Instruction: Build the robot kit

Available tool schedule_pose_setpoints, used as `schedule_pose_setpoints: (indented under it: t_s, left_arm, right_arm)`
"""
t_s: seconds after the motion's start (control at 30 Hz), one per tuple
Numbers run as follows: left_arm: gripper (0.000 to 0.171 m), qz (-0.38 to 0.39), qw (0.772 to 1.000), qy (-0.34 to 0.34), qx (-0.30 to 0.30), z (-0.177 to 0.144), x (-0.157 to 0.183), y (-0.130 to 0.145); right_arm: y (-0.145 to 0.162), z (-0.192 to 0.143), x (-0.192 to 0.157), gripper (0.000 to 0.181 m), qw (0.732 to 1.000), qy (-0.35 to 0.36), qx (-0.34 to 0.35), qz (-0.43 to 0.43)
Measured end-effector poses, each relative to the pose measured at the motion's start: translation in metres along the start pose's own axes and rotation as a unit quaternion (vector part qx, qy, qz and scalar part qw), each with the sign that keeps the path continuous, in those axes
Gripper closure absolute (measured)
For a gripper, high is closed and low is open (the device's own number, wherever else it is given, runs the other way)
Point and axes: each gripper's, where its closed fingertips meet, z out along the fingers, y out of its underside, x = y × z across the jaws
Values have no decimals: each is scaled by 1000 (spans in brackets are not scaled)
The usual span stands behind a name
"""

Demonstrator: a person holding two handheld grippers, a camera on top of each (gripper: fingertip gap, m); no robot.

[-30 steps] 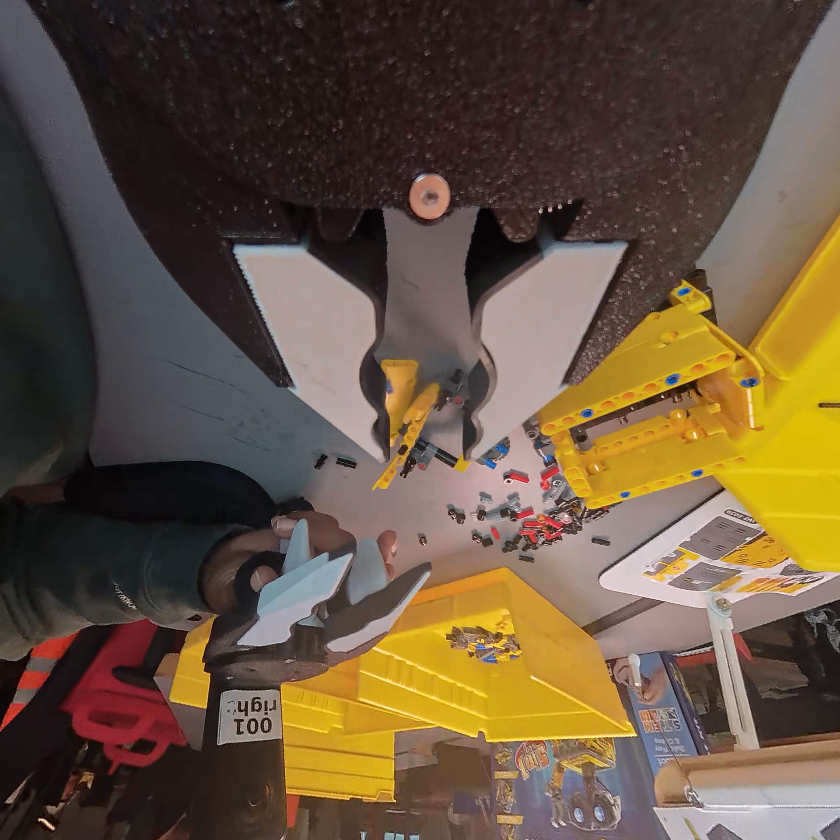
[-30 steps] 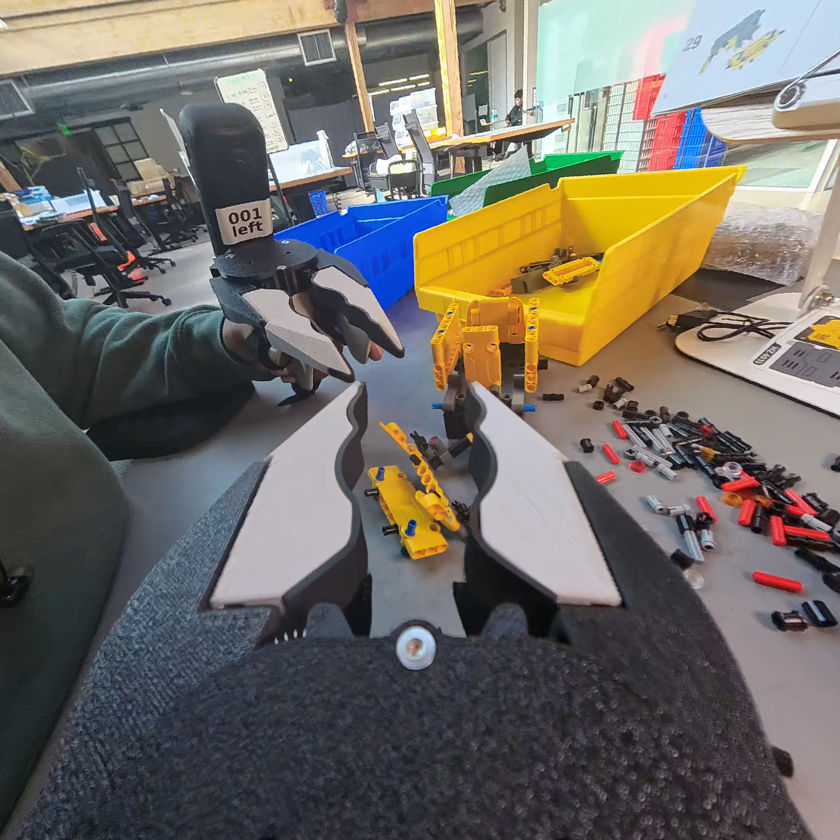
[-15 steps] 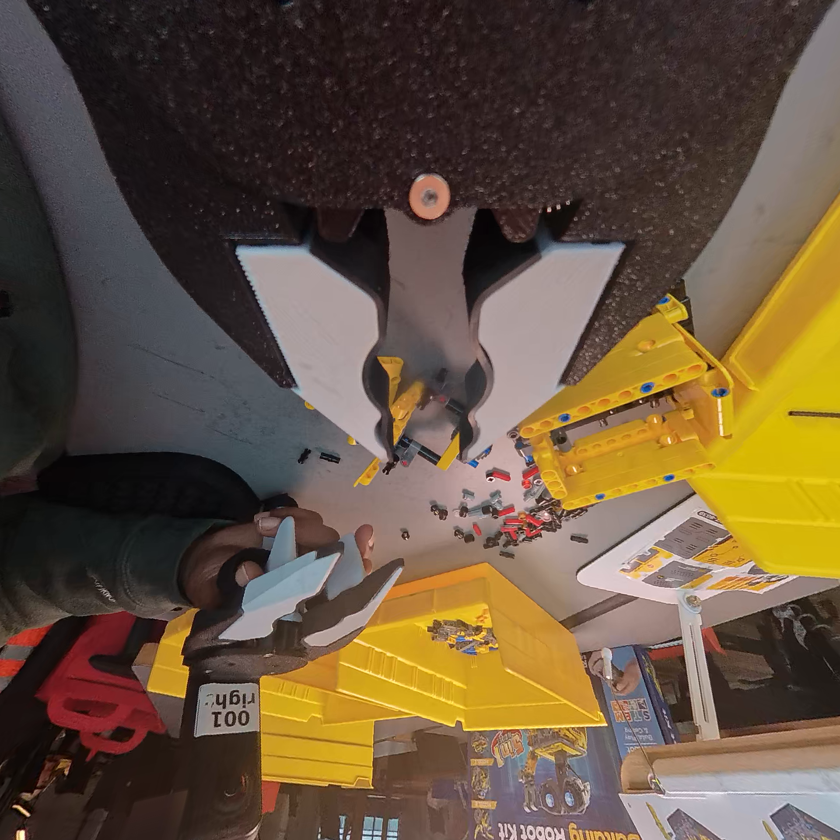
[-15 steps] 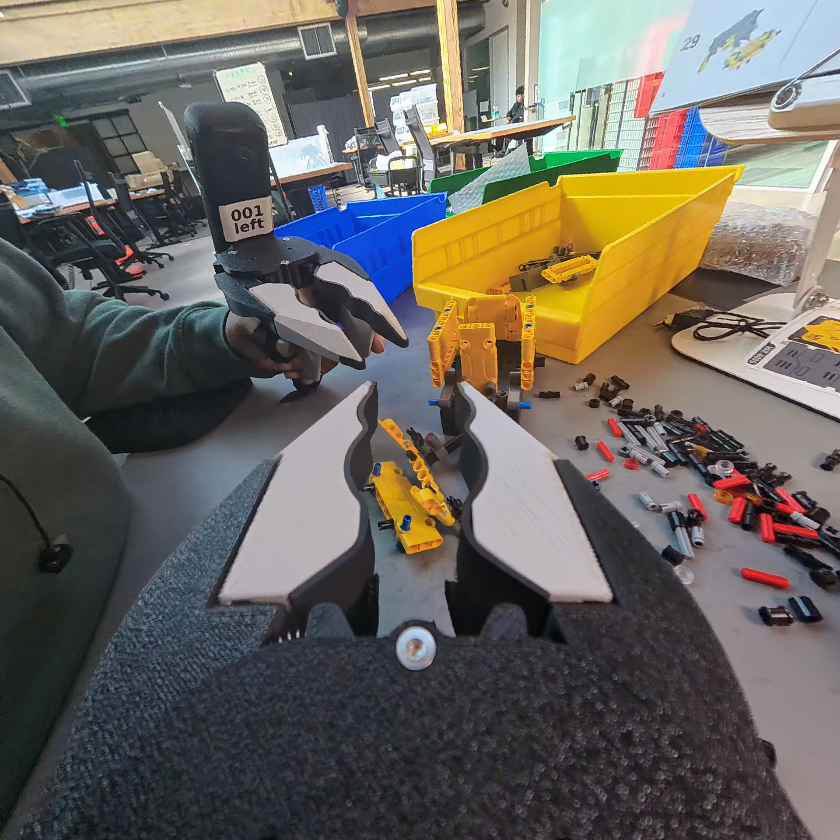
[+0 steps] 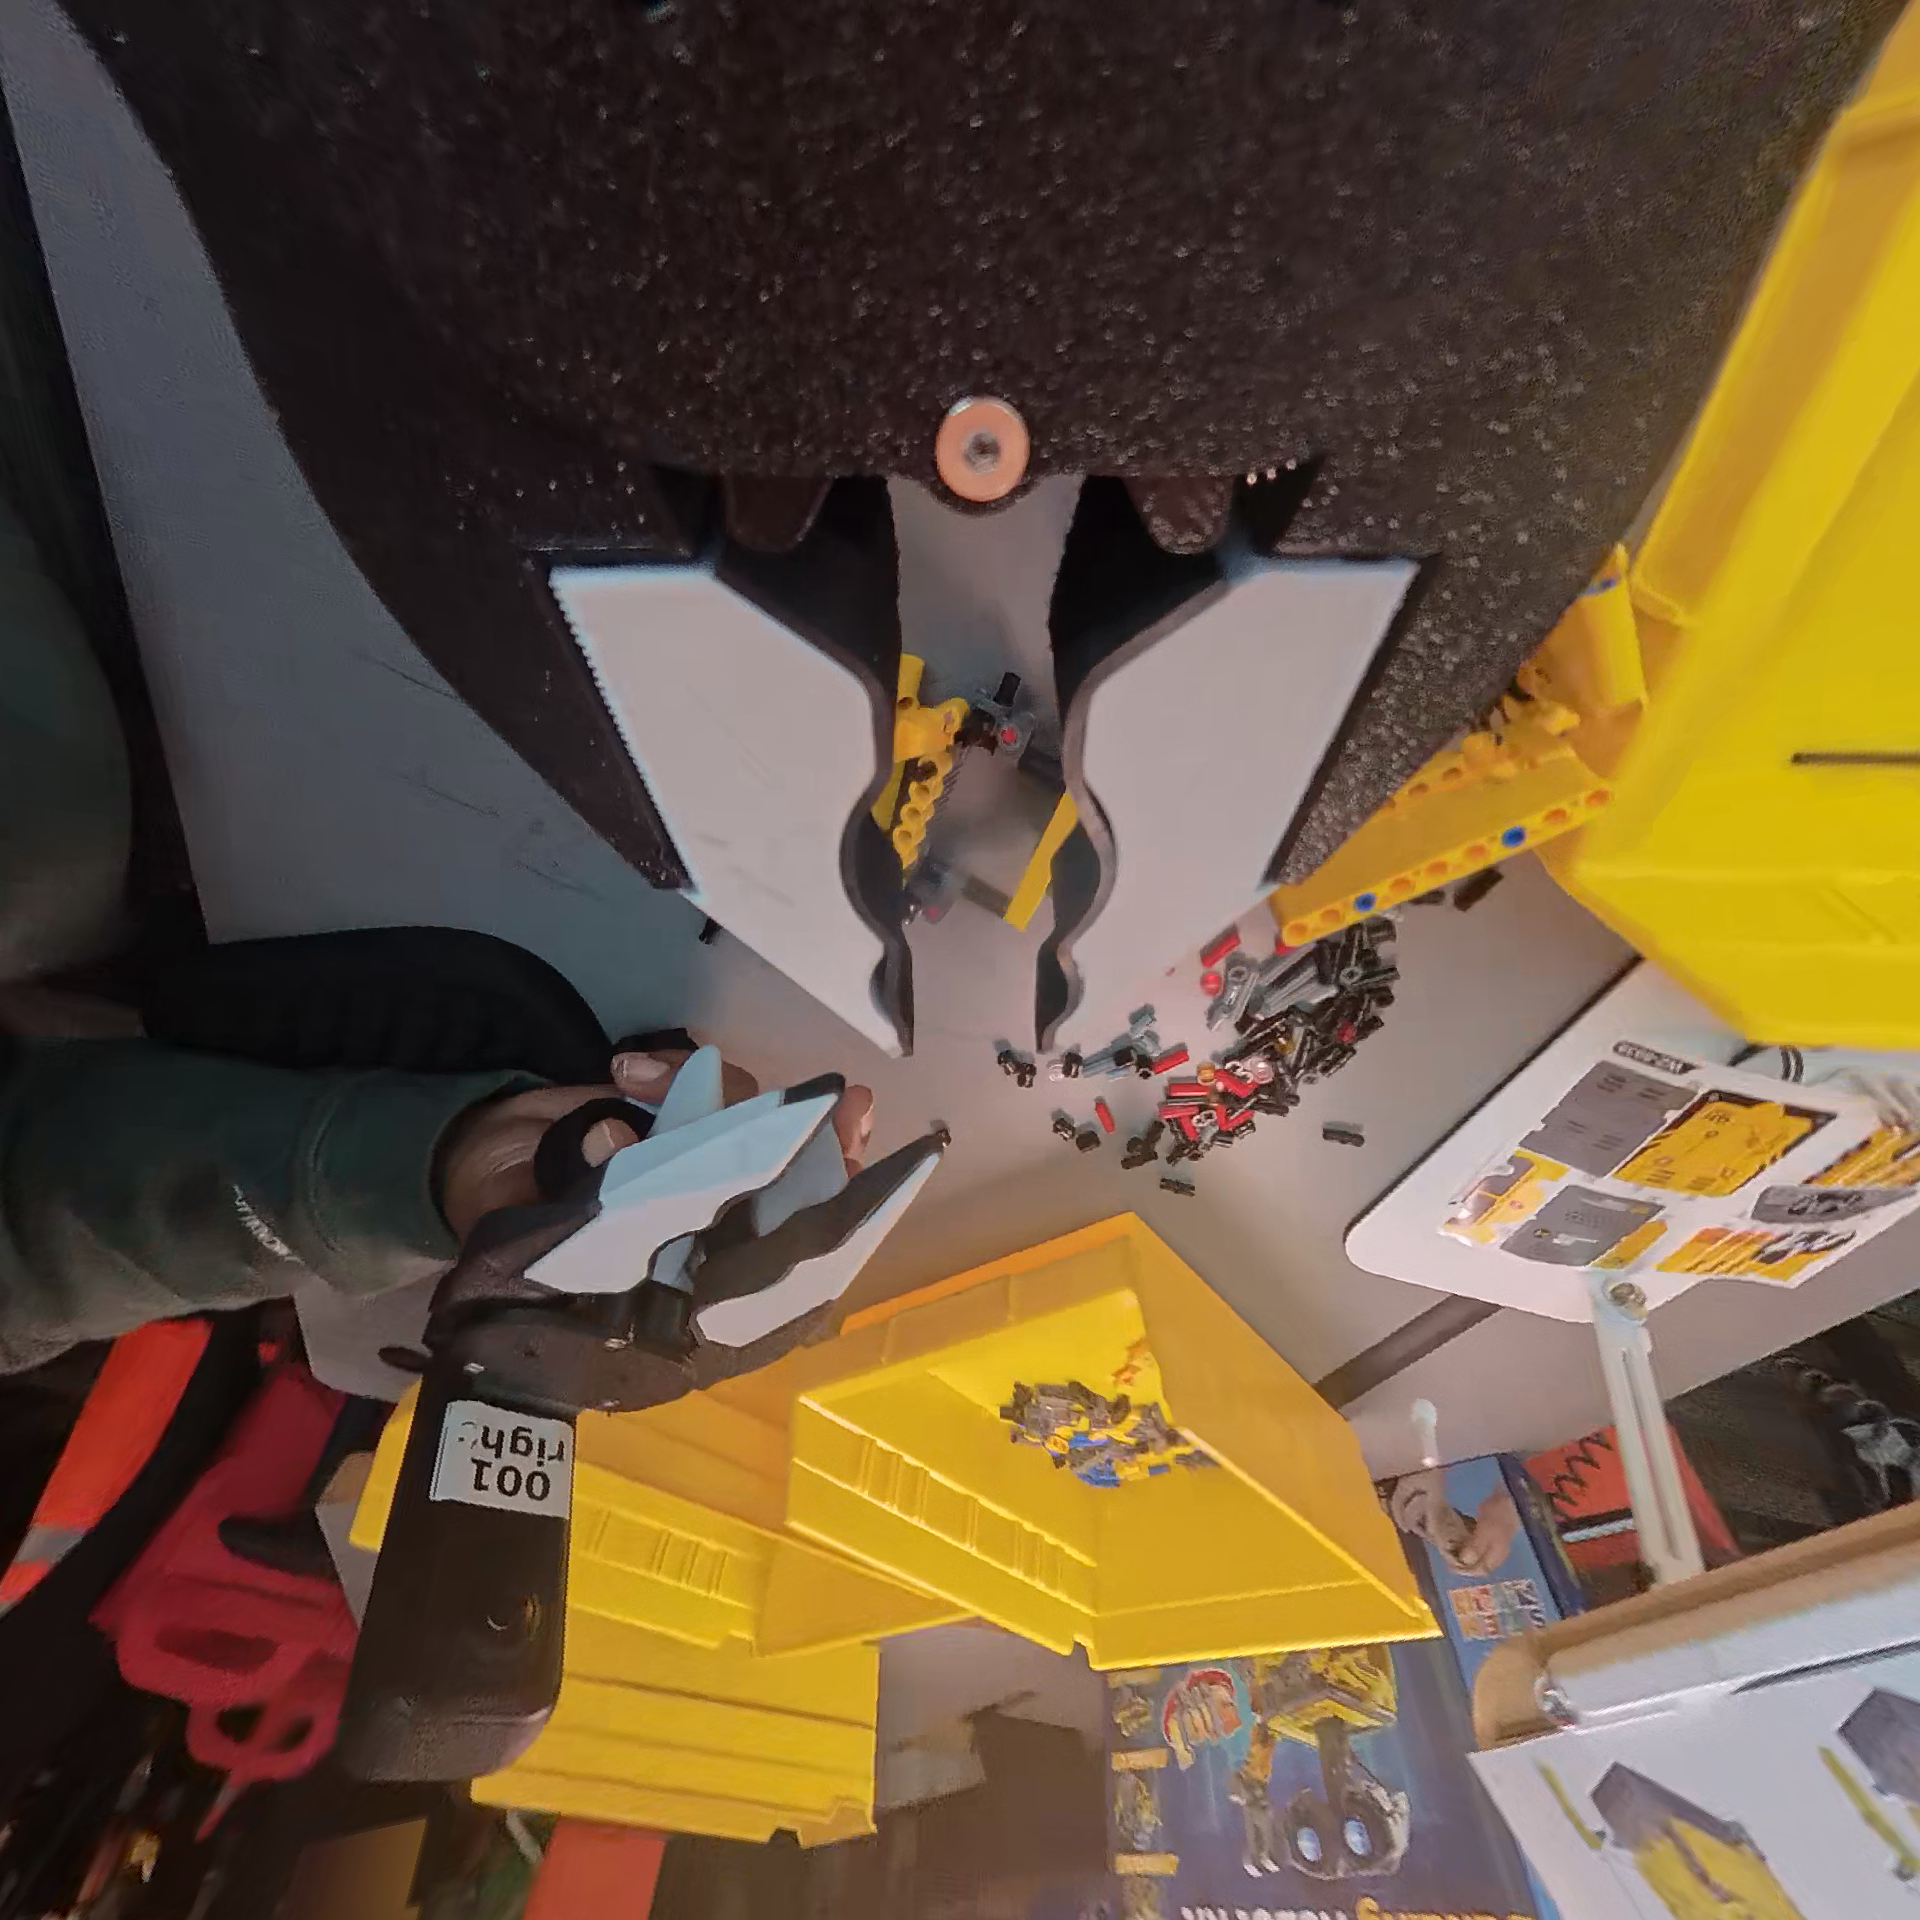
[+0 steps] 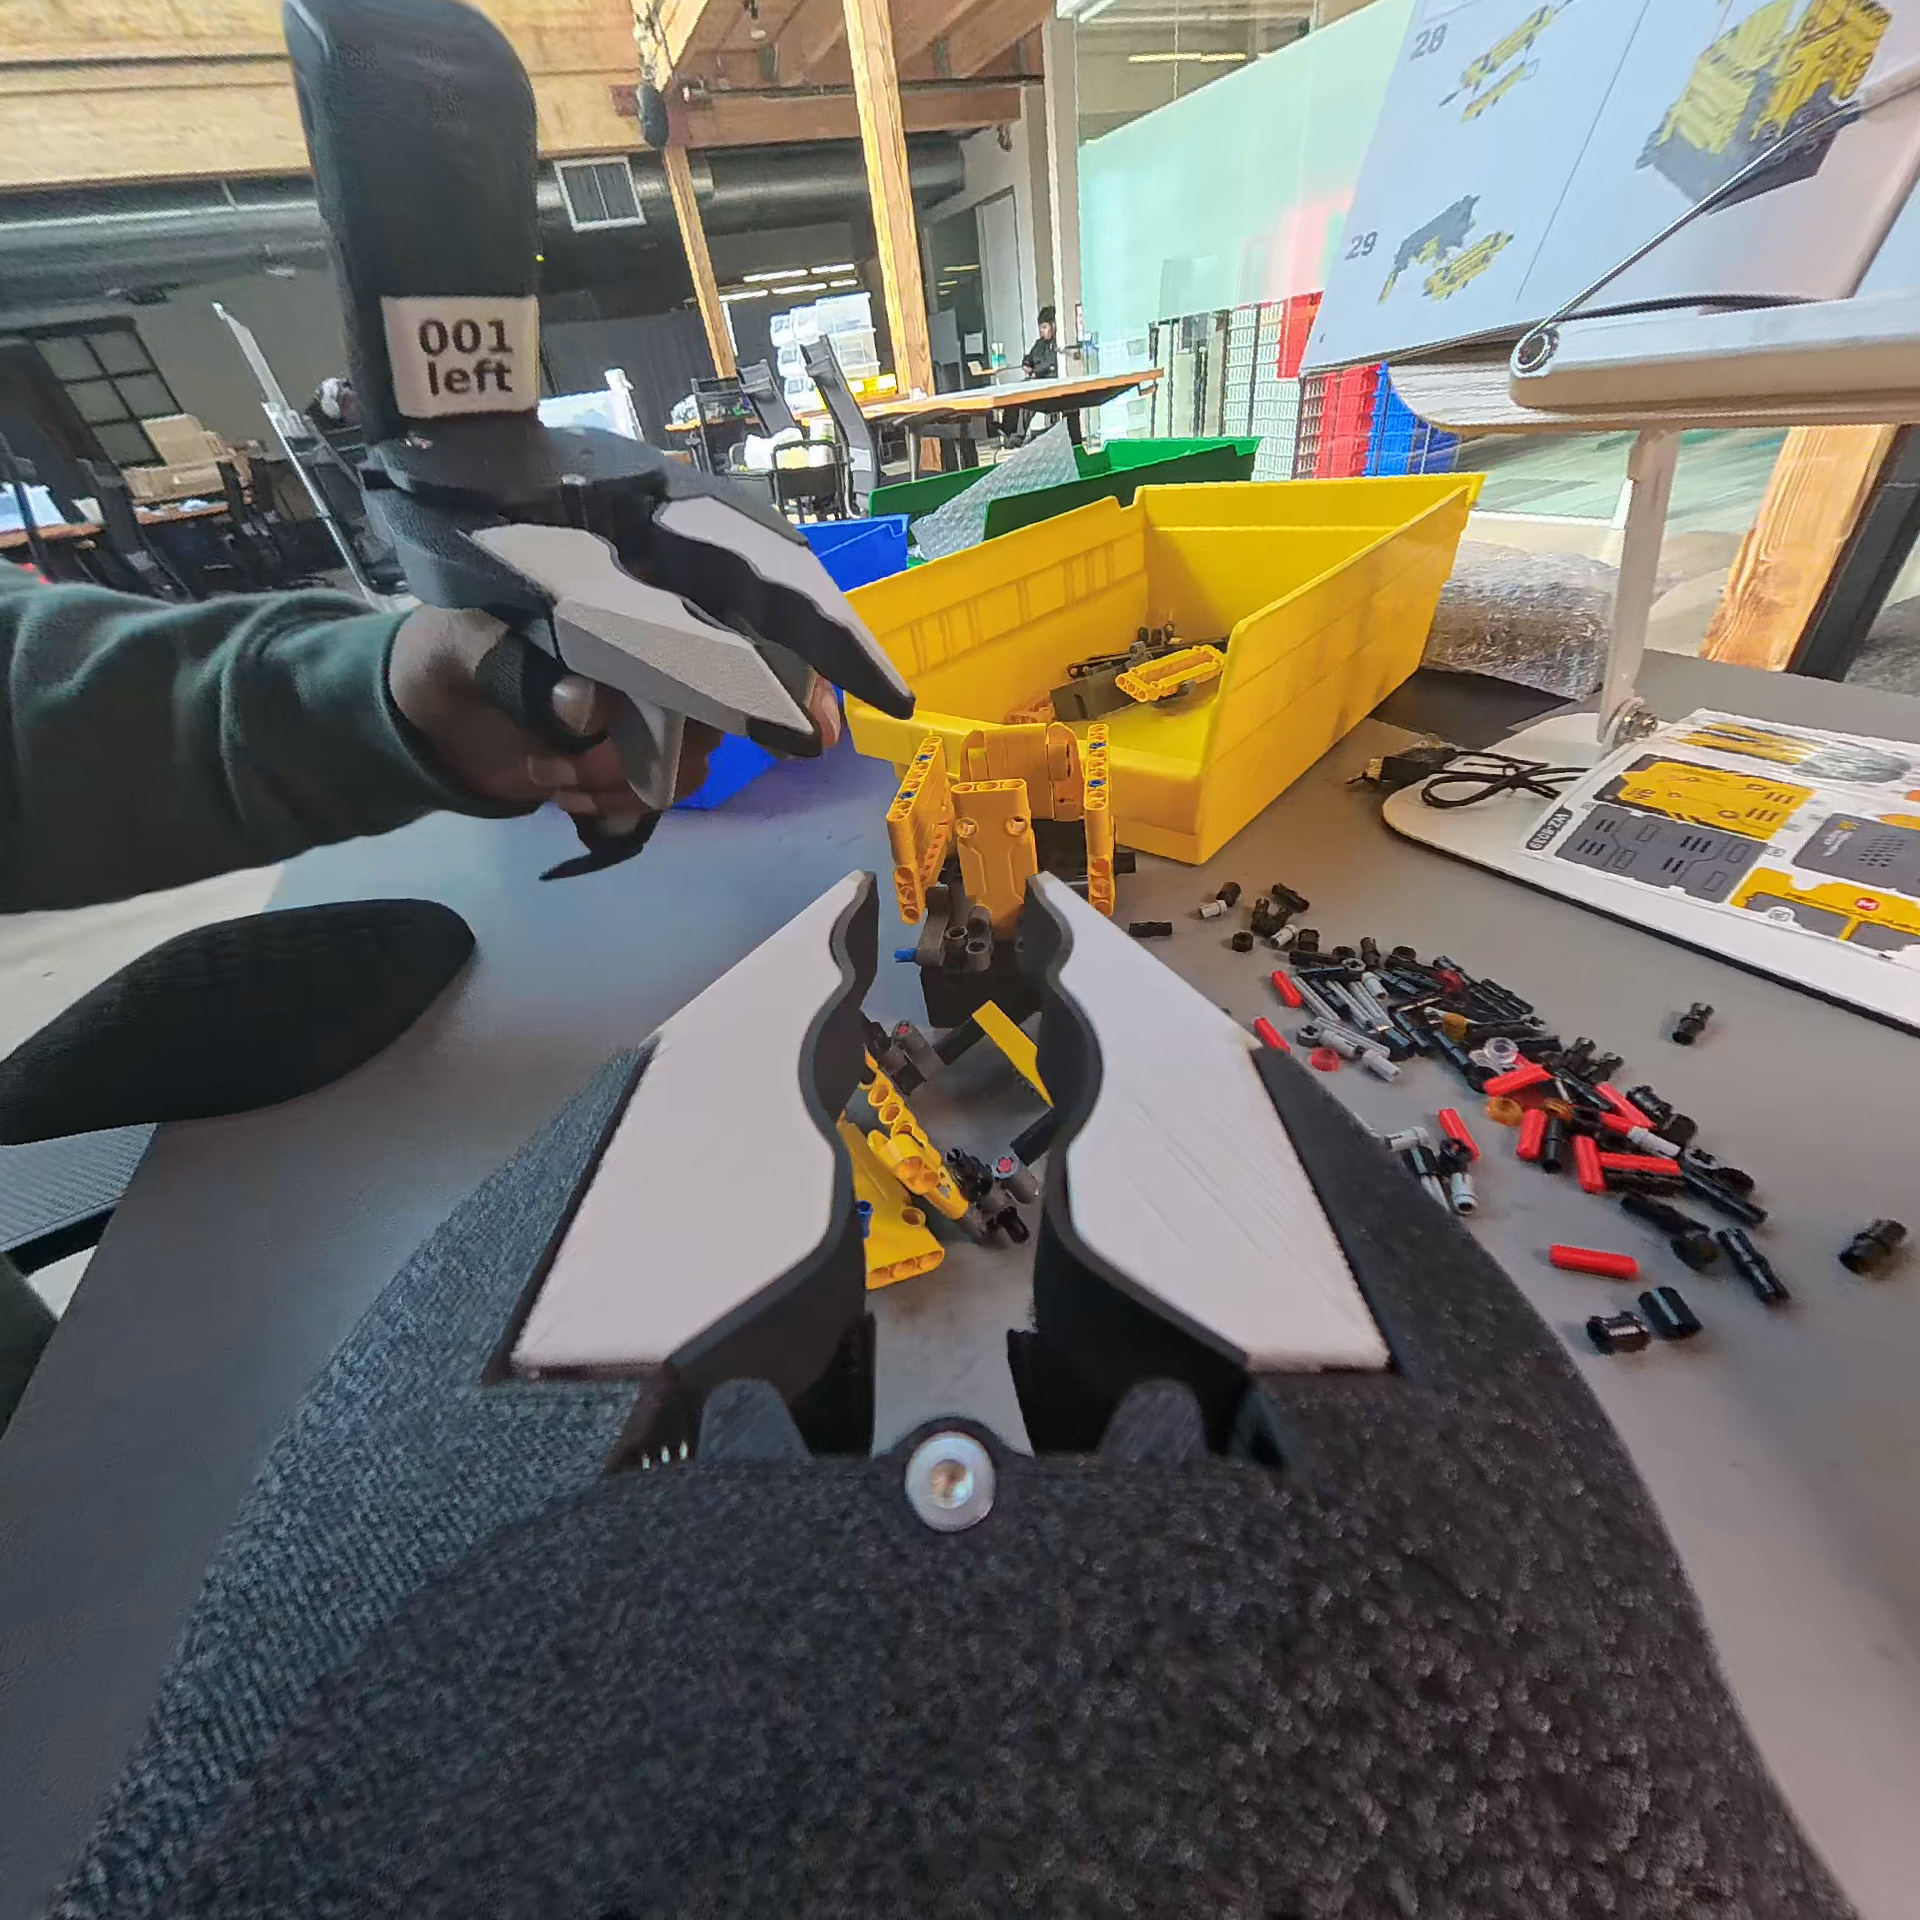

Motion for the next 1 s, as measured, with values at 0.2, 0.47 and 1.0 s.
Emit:
schedule_pose_setpoints:
  t_s: [0.2,0.47,1.0]
  left_arm:
    - [150,63,997,43,-30,22,20,-52]
    - [150,73,990,99,-70,45,50,-63]
    - [151,-12,989,135,-60,49,40,-10]
  right_arm:
    - [-4,-2,6,155,1000,-2,16,21]
    - [1,-1,13,155,999,15,10,36]
    - [5,-1,18,156,999,49,-1,15]
